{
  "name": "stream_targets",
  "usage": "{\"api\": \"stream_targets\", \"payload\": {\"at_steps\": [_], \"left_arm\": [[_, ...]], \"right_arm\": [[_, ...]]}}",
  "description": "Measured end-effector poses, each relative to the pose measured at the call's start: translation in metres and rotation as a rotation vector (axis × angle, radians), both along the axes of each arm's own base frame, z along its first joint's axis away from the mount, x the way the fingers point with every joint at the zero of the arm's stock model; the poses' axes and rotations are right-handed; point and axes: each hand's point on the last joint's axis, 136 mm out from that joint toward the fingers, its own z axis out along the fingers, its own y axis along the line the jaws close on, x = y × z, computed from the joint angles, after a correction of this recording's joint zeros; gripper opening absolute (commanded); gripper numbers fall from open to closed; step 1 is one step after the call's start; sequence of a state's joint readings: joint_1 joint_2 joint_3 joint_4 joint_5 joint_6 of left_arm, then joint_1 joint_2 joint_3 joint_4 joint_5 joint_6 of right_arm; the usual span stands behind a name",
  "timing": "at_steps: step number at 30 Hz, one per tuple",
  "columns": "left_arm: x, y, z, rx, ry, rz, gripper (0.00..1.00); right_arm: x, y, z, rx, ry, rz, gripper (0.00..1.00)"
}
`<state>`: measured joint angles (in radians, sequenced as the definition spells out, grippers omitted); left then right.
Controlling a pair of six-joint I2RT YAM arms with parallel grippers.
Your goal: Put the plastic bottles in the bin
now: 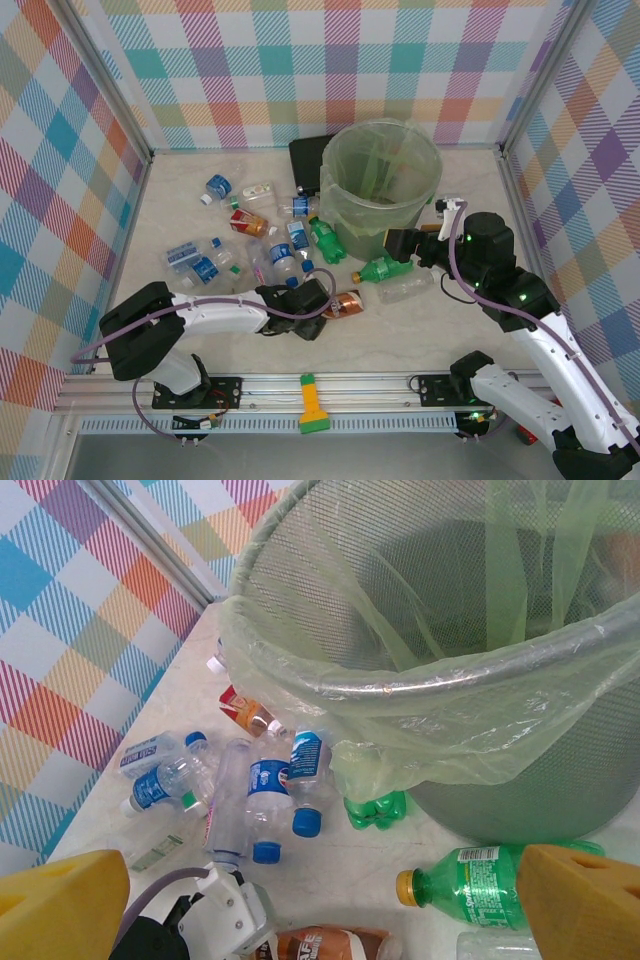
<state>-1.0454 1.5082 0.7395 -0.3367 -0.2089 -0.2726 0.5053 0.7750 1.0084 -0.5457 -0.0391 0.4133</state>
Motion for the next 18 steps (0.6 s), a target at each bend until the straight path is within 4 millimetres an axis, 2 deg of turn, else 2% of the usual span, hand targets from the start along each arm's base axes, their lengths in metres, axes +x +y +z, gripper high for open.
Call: {"api": "stream_targets", "payload": {"at_steps": [5,10,14,16,18], "left_arm": [[0.006,-0.008,0.006,0.004,-0.025,-0.035,0.61],[0.003,-0.013,0.002,0.007,-0.003,-0.064,0.56],[-0.002,-0.016,0.002,-0.003,0.012,-0.081,0.46],[-0.006,-0.019,0.002,-0.007,0.017,-0.095,0.38],[-0.009,-0.021,0.003,-0.011,0.019,-0.103,0.36]], "right_arm": [[0.0,0.0,-0.001,0.005,0.007,-0.003,0.99],[-0.003,-0.002,-0.002,0.012,0.011,-0.007,0.99],[-0.004,-0.003,-0.002,0.012,0.011,-0.007,0.99],[-0.004,-0.003,-0.003,0.013,0.015,-0.008,0.99],[-0.004,-0.002,-0.005,0.012,0.02,-0.009,0.99]]}}
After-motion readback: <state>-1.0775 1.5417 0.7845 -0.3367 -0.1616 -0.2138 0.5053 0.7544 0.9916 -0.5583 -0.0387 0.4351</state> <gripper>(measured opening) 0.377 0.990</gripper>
